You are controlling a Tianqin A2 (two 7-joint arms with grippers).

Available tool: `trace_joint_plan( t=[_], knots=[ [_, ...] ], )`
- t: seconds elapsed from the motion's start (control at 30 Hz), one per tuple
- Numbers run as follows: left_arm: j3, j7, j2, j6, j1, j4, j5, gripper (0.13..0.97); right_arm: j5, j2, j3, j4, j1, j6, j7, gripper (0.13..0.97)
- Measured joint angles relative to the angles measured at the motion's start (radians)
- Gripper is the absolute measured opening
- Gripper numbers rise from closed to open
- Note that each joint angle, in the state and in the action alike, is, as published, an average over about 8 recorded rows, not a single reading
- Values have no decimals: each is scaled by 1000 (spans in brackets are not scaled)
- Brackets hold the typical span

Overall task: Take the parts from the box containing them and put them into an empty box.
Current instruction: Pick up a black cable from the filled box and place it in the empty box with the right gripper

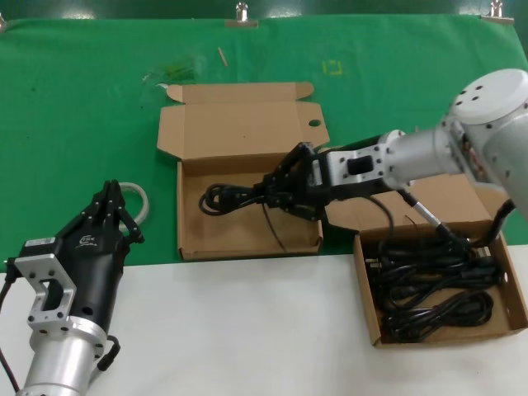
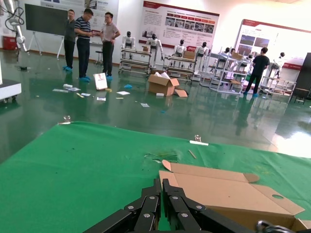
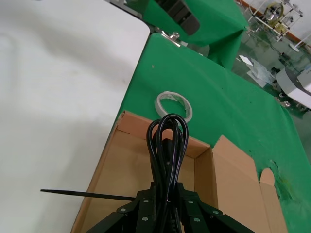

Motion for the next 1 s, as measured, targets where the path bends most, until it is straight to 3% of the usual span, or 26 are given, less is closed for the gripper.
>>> trace_joint_plan(
  t=[0.53,1.0],
  knots=[
    [0,0,0,0,0,0,0,156,-11,-105,33,-106,-9,207,-90,209],
    [0,0,0,0,0,0,0,156,-22,-123,45,-112,-36,285,-114,212]
  ],
)
